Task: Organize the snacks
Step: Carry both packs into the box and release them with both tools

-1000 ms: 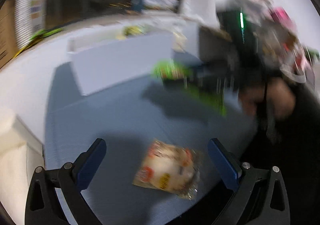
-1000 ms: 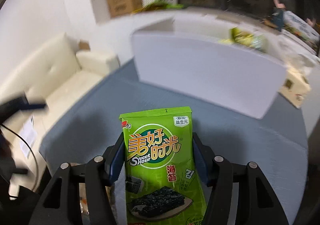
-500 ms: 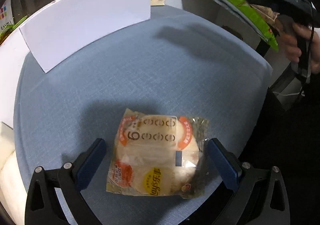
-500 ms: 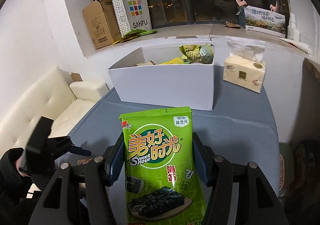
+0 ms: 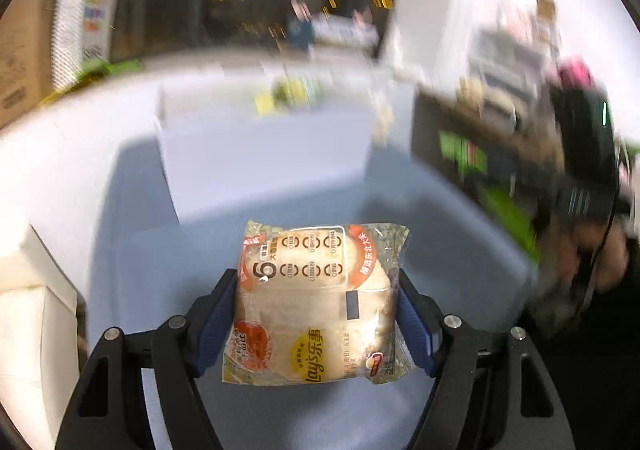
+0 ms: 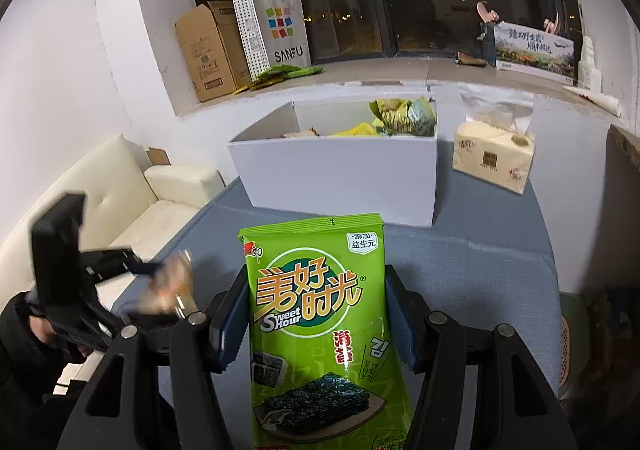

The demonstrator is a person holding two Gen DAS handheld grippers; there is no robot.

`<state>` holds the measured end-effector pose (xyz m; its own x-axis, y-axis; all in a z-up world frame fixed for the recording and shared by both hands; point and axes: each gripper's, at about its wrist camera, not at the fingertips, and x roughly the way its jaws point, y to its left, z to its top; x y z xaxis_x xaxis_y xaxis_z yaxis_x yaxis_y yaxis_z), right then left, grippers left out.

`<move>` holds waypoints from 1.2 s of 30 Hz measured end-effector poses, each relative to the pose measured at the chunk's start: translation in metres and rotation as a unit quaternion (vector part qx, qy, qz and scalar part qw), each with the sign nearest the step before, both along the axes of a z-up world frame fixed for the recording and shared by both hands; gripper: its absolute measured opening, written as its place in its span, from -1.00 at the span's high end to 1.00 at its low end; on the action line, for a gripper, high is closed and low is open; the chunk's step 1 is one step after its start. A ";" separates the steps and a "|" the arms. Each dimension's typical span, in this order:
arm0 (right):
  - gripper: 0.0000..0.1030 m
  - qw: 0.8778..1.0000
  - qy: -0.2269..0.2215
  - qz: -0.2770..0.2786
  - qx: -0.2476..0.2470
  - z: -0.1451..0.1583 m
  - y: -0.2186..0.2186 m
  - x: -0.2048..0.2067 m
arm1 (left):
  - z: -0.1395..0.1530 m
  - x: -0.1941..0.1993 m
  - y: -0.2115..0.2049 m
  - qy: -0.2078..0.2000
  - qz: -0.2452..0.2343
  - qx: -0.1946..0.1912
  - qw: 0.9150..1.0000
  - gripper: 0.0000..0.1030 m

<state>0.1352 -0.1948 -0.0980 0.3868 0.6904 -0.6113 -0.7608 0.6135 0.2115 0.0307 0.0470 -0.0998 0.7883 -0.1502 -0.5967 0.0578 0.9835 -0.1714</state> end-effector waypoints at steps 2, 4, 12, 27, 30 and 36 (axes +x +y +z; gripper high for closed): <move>-0.26 1.000 -0.006 -0.004 0.007 0.008 0.004 0.004 | 0.023 0.012 0.012 -0.032 0.014 -0.018 0.999 -0.51; -0.27 1.000 -0.013 -0.010 0.018 0.021 0.009 0.012 | 0.050 0.037 0.028 -0.063 0.030 -0.027 0.997 -0.51; -0.27 0.997 -0.014 -0.038 0.066 0.073 0.055 0.091 | 0.103 0.161 0.084 -0.076 0.072 -0.008 0.994 -0.51; -0.36 0.991 0.061 -0.088 0.077 0.072 0.154 0.223 | 0.034 0.254 0.103 0.030 0.105 0.000 0.994 -1.00; -0.43 0.991 0.064 -0.089 0.078 0.066 0.161 0.227 | 0.034 0.242 0.108 0.029 0.110 -0.008 0.993 -1.00; -0.59 0.991 0.069 -0.088 0.074 0.060 0.166 0.226 | 0.051 0.207 0.117 -0.008 0.142 0.009 0.990 -1.00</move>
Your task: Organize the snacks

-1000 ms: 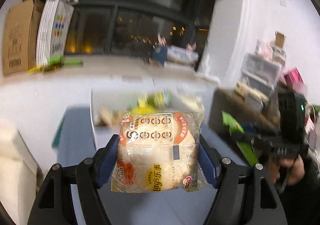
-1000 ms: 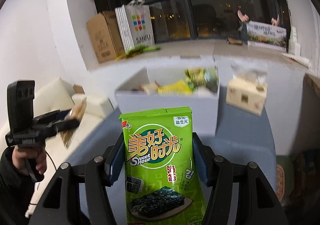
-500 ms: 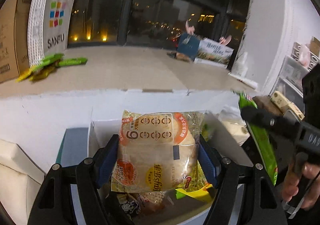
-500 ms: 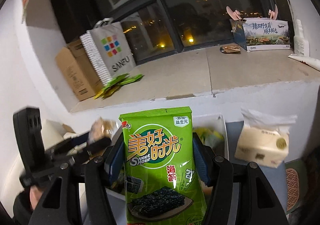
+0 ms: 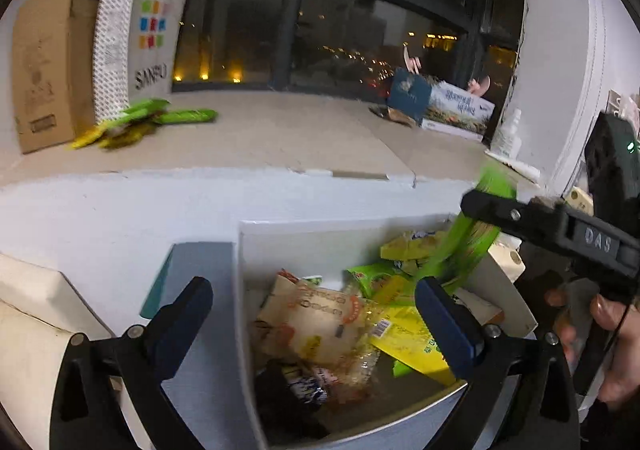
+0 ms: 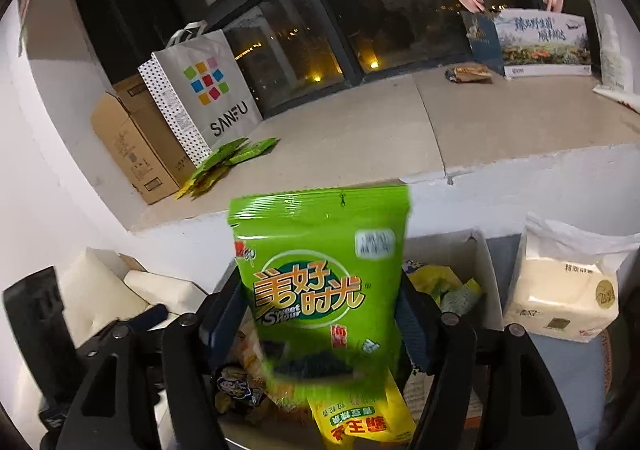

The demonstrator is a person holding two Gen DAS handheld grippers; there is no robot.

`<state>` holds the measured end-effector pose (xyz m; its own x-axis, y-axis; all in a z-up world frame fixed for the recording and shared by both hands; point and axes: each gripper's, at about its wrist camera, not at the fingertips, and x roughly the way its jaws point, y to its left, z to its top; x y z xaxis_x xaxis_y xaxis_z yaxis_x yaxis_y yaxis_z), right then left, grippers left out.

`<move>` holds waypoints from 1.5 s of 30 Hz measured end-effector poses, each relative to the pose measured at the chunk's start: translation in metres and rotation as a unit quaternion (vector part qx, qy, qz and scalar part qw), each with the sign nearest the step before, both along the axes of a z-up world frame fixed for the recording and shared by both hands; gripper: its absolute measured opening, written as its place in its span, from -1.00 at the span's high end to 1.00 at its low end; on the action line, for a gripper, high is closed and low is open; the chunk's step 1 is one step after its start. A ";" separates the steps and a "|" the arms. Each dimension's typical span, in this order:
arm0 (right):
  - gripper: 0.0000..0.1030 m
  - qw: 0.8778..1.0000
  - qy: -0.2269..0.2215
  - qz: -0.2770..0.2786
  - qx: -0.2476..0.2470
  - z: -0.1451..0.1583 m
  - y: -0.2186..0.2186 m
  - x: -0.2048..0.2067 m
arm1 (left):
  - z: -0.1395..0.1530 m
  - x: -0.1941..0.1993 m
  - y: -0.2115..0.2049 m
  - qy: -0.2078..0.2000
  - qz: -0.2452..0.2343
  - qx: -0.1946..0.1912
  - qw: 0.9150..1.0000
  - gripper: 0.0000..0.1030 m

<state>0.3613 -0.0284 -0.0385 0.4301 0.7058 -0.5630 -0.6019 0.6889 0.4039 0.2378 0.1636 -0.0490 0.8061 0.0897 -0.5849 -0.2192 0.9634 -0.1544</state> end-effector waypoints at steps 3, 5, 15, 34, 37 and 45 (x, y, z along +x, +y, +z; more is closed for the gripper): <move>-1.00 1.000 -0.008 0.003 -0.008 0.000 0.004 -0.004 | 0.012 -0.016 -0.001 -0.021 0.008 0.011 1.000 -1.00; -1.00 1.000 -0.018 0.002 -0.024 0.003 0.004 -0.009 | 0.020 -0.026 -0.007 -0.033 0.004 0.022 0.999 -1.00; -1.00 0.986 -0.155 -0.012 -0.053 0.051 -0.030 -0.076 | 0.061 -0.099 -0.063 -0.098 0.007 0.087 0.991 -1.00; -1.00 0.974 -0.199 -0.009 -0.103 0.026 -0.145 -0.237 | 0.019 -0.227 -0.118 -0.048 -0.002 0.018 0.999 -1.00; -1.00 0.978 -0.186 -0.007 -0.094 0.025 -0.157 -0.253 | 0.016 -0.237 -0.130 -0.037 -0.009 0.028 0.999 -1.00; -1.00 0.980 -0.173 -0.002 -0.097 0.015 -0.176 -0.285 | 0.015 -0.249 -0.156 -0.026 -0.033 0.041 0.998 -1.00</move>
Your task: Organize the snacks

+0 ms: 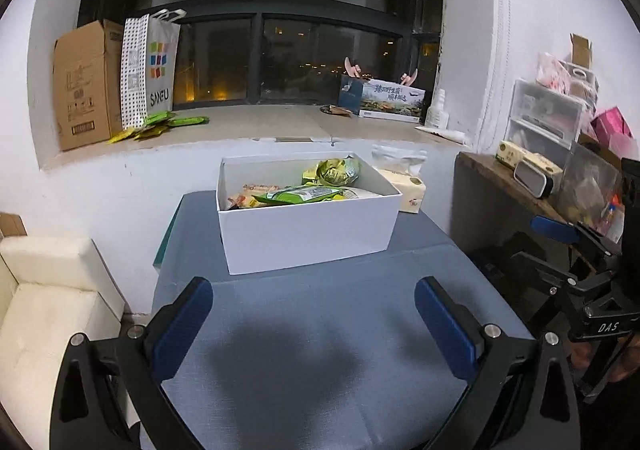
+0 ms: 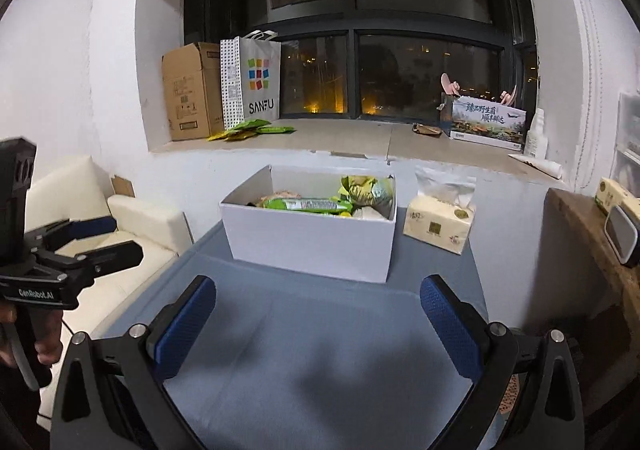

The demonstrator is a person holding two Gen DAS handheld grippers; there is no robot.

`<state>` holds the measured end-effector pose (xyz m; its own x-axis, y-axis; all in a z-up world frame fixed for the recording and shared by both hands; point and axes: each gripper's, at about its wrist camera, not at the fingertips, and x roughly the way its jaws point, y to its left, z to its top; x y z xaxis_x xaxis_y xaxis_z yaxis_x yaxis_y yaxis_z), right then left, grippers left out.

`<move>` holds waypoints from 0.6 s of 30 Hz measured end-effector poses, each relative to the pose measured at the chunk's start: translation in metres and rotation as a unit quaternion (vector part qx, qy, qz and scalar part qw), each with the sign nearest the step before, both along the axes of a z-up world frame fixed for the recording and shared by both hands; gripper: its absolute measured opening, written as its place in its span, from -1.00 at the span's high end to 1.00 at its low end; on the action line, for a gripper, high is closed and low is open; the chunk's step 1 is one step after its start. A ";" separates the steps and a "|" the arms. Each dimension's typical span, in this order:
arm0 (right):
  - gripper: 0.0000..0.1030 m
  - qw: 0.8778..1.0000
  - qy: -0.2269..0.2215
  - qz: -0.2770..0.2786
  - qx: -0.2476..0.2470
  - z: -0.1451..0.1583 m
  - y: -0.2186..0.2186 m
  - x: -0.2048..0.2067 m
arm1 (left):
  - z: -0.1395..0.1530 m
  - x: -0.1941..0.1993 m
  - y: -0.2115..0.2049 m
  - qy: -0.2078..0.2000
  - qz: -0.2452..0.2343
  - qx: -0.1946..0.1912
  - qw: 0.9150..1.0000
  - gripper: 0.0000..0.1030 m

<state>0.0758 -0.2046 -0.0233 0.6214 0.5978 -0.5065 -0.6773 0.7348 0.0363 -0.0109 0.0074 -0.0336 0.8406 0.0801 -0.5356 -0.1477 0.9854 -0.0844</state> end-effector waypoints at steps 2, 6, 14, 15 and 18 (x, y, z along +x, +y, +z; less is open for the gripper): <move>-1.00 1.000 -0.002 -0.003 -0.002 -0.001 -0.003 -0.002 | 0.001 -0.001 -0.003 -0.002 -0.002 0.002 1.000 -1.00; -1.00 1.000 0.001 -0.009 0.002 -0.002 -0.009 0.000 | 0.002 0.000 -0.004 0.000 -0.007 -0.002 1.000 -1.00; -1.00 1.000 0.001 -0.011 0.006 0.001 -0.014 -0.002 | 0.003 0.000 -0.002 0.002 -0.009 -0.005 1.000 -1.00; -1.00 1.000 0.002 -0.010 0.007 0.001 -0.014 -0.001 | 0.003 0.000 -0.002 0.003 -0.009 -0.004 1.000 -1.00; -1.00 1.000 0.000 -0.011 0.009 0.003 -0.016 0.000 | 0.003 0.001 -0.002 0.006 -0.009 -0.004 1.000 -1.00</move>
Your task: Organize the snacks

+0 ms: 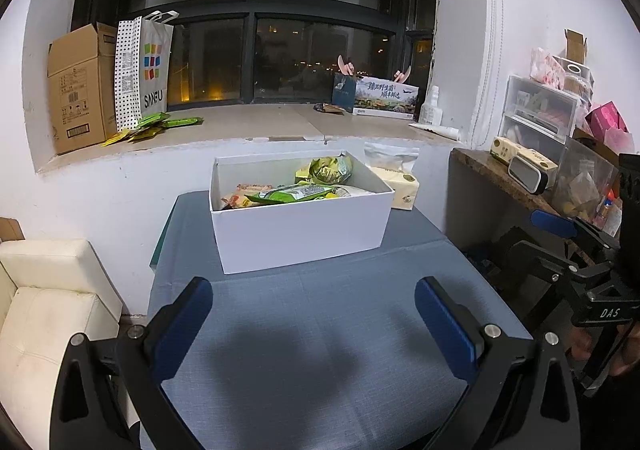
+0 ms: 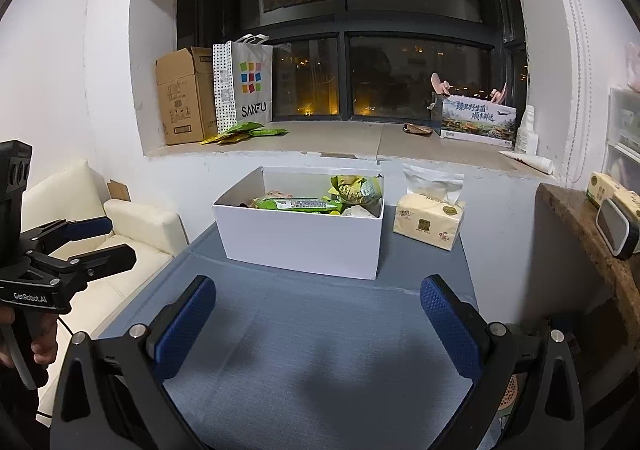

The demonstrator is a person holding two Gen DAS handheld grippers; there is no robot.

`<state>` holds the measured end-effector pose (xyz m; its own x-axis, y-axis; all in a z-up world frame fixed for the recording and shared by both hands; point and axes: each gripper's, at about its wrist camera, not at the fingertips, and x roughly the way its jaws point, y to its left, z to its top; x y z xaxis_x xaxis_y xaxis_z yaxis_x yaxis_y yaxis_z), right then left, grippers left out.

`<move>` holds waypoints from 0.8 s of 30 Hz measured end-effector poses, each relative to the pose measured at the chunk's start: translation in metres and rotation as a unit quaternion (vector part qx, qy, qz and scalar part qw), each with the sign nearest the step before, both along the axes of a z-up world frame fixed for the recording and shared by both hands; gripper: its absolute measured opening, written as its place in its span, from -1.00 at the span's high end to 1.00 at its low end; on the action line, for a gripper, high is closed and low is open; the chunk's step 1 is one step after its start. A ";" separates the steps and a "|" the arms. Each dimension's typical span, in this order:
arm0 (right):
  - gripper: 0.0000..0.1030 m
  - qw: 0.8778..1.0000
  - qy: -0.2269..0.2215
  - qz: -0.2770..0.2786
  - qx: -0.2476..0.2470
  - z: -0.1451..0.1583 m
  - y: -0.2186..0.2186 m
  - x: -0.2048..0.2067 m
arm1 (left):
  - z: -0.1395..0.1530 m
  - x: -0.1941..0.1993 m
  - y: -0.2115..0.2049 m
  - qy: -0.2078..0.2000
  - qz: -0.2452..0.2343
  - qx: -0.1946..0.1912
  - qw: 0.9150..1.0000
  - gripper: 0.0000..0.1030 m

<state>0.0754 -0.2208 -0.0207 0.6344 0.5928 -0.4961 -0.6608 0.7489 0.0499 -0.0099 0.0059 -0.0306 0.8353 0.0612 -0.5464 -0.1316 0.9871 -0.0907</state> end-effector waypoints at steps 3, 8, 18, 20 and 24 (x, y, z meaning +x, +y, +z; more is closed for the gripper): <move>-1.00 1.000 0.001 -0.002 0.000 0.000 -0.002 0.001 | -0.001 0.001 -0.002 0.003 -0.003 0.001 1.000 -1.00; -1.00 1.000 0.001 -0.004 0.002 0.002 -0.004 0.000 | -0.001 0.001 -0.004 0.005 -0.008 0.002 1.000 -1.00; -1.00 1.000 -0.001 0.003 0.005 0.004 -0.005 -0.002 | -0.003 0.002 -0.006 0.010 -0.008 0.007 1.000 -1.00; -1.00 1.000 -0.001 0.003 0.004 0.003 -0.005 -0.002 | -0.003 0.002 -0.006 0.010 -0.009 0.007 1.000 -1.00; -1.00 1.000 -0.001 0.003 0.004 0.003 -0.005 -0.002 | -0.003 0.002 -0.007 0.011 -0.009 0.008 1.000 -1.00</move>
<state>0.0735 -0.2257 -0.0173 0.6315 0.6007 -0.4903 -0.6658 0.7442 0.0541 -0.0075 -0.0012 -0.0336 0.8241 0.0550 -0.5638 -0.1152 0.9908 -0.0717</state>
